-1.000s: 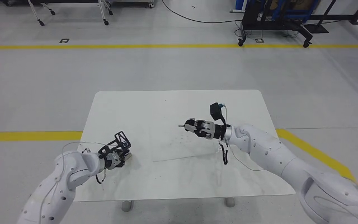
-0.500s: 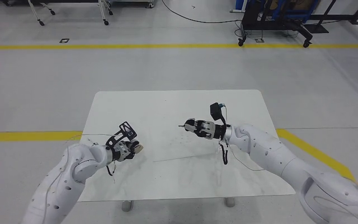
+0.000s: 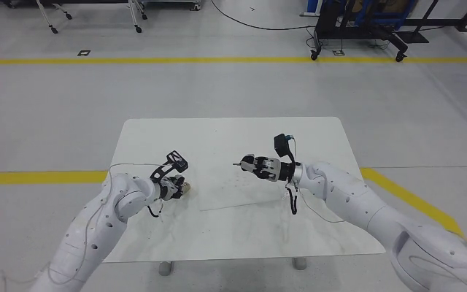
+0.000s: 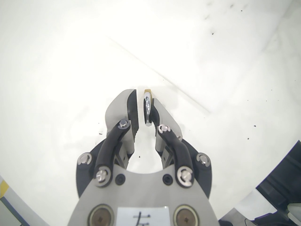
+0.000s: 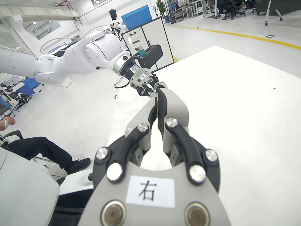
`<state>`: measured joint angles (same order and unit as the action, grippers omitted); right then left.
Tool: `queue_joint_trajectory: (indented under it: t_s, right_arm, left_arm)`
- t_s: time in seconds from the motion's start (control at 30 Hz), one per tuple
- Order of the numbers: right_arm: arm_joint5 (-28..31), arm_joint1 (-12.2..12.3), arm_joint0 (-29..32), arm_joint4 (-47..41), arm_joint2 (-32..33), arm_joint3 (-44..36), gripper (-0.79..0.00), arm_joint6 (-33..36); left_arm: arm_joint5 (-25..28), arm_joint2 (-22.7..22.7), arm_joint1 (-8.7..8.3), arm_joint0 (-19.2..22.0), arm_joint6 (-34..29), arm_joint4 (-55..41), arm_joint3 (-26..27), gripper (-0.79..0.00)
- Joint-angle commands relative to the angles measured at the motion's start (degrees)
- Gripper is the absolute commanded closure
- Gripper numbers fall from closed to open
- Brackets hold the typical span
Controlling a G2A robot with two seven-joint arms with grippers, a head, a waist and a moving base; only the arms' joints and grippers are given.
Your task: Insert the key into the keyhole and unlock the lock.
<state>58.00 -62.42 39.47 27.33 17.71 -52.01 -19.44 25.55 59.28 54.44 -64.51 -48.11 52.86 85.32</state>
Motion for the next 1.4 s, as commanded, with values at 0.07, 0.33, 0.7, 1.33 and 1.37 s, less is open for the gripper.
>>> queue_joint_trajectory:
  t_s: [0.07,0.33,0.7,1.33,1.37]
  right_arm:
    - [0.00,0.00,0.00,0.00,0.00,0.00,0.000,0.00]
    - [0.00,0.00,0.00,0.00,0.00,0.00,0.000,0.00]
    - [0.00,0.00,0.00,0.00,0.00,0.00,0.000,0.00]
    - [0.00,0.00,0.00,0.00,0.00,0.00,0.000,0.00]
    - [0.00,0.00,0.00,0.00,0.00,0.00,0.000,0.00]
  left_arm:
    - [0.64,0.63,-0.19,-0.44,-0.56,-0.01,0.35,-0.215]
    - [1.24,1.73,-0.46,-1.57,0.07,-0.05,1.41,0.000]
    - [-2.09,0.71,0.08,-1.48,5.61,4.69,-0.01,0.000]
    - [0.81,5.90,-0.12,-10.96,29.87,0.51,5.02,0.000]
    - [0.81,5.90,-0.12,-10.96,29.87,0.51,5.02,0.000]
